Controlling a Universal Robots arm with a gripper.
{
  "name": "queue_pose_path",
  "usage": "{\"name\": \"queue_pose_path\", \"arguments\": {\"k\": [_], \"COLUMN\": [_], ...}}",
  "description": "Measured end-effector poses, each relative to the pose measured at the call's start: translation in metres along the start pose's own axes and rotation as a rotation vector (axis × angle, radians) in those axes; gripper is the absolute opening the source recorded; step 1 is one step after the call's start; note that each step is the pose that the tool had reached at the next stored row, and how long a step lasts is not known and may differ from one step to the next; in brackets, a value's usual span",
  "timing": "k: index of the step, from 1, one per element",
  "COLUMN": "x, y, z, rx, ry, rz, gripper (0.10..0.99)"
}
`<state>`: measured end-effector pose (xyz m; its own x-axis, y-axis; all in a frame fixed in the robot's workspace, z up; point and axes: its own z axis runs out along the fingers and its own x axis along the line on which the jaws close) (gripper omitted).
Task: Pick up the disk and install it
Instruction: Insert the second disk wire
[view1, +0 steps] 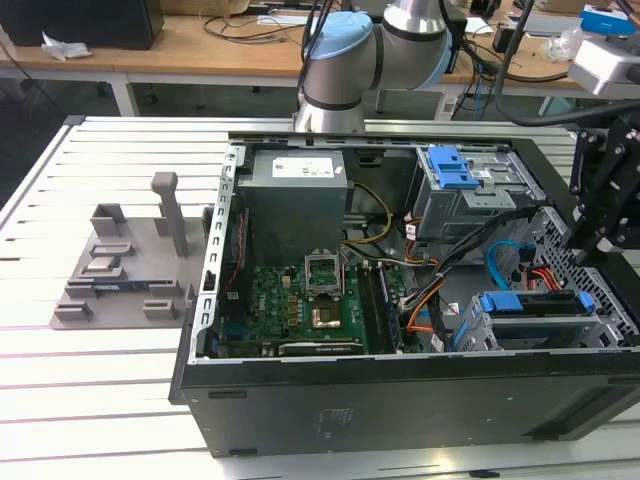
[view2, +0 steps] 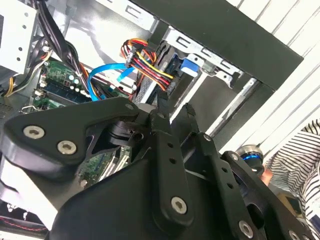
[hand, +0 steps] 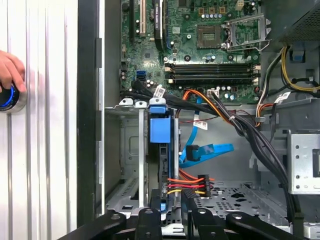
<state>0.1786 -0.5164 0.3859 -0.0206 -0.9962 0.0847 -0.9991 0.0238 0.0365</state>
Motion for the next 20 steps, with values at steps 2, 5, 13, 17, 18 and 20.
{"name": "queue_pose_path", "arguments": {"k": [2, 5, 13, 17, 18, 20], "x": [-0.0072, -0.0123, -0.0127, -0.0127, -0.0127, -0.0127], "y": [0.0037, 0.0204, 0.0373, 0.0373, 0.0373, 0.0373], "z": [0.0007, 0.0029, 0.0129, 0.0129, 0.0129, 0.0129], "rx": [0.0, 0.0, 0.001, 0.001, 0.001, 0.001], "ry": [-0.0002, -0.0006, -0.0004, -0.0004, -0.0003, -0.0003], "rz": [0.0, 0.0, -0.009, -0.01, -0.01, -0.01], "gripper": [0.302, 0.302, 0.302, 0.161, 0.161, 0.161]}}
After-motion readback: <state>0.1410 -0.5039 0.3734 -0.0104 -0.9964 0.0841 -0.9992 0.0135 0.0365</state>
